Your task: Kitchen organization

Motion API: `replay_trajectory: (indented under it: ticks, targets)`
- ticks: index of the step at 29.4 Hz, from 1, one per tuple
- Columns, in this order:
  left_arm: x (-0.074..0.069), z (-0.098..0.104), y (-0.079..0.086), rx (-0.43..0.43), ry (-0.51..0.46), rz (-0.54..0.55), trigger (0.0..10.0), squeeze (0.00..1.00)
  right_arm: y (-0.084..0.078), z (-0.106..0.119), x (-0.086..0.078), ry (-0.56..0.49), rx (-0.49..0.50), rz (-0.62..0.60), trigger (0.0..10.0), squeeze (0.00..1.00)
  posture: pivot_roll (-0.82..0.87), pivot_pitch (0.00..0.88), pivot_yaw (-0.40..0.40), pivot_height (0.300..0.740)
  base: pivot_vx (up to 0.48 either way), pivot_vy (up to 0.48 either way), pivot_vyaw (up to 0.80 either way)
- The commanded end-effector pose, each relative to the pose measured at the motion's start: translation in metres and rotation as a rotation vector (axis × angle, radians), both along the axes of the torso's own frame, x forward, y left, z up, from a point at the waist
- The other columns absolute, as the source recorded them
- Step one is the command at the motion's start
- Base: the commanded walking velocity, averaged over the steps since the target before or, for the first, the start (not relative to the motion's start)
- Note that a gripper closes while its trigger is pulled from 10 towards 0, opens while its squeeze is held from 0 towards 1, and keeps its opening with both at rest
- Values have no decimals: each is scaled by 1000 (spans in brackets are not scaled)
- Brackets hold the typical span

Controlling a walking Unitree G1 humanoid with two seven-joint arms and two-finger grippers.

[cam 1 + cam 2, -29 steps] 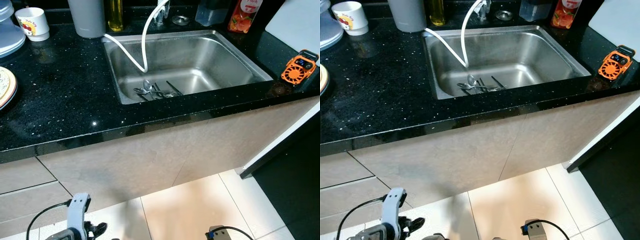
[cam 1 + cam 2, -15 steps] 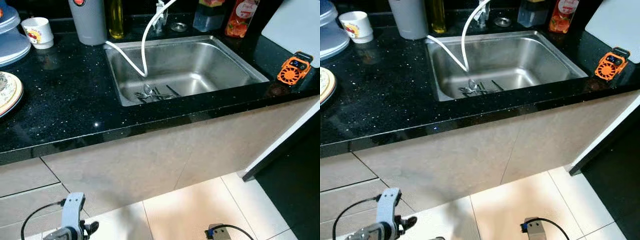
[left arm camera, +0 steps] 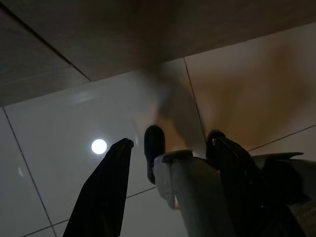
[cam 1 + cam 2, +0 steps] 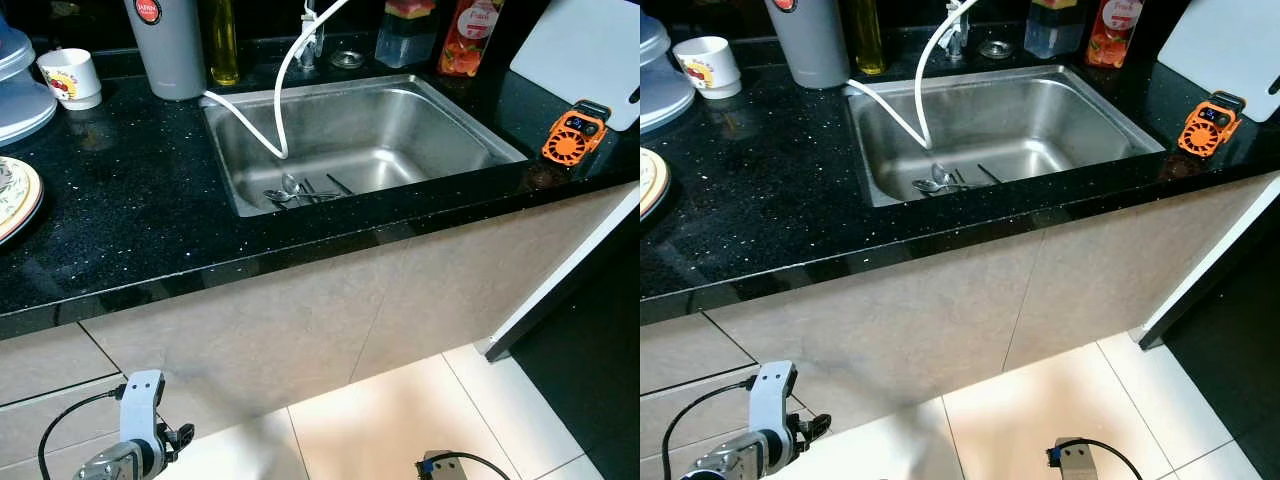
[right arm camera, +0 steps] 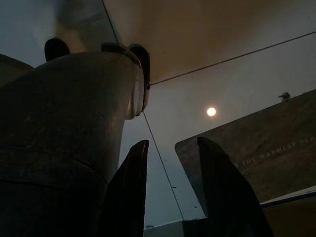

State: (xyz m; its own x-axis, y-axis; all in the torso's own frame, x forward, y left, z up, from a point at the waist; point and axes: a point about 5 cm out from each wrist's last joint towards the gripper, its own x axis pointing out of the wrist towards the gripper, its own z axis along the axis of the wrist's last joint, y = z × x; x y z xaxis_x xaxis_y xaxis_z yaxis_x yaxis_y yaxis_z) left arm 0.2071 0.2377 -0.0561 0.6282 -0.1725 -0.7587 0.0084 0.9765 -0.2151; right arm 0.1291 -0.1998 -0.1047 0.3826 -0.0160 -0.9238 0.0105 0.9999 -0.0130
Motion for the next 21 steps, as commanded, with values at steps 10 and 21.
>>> replay_trajectory:
  ticks: [10,21]
  targets:
    - [-47,-32,-24,80,176,-18,10000,0,-14,5,8,-49,-33,3,10000,0,1,76,-32,740,0,0,0]
    - [-59,-38,-26,93,209,-13,10000,0,-16,8,14,-71,-42,-20,10000,0,-26,22,-5,740,0,0,0]
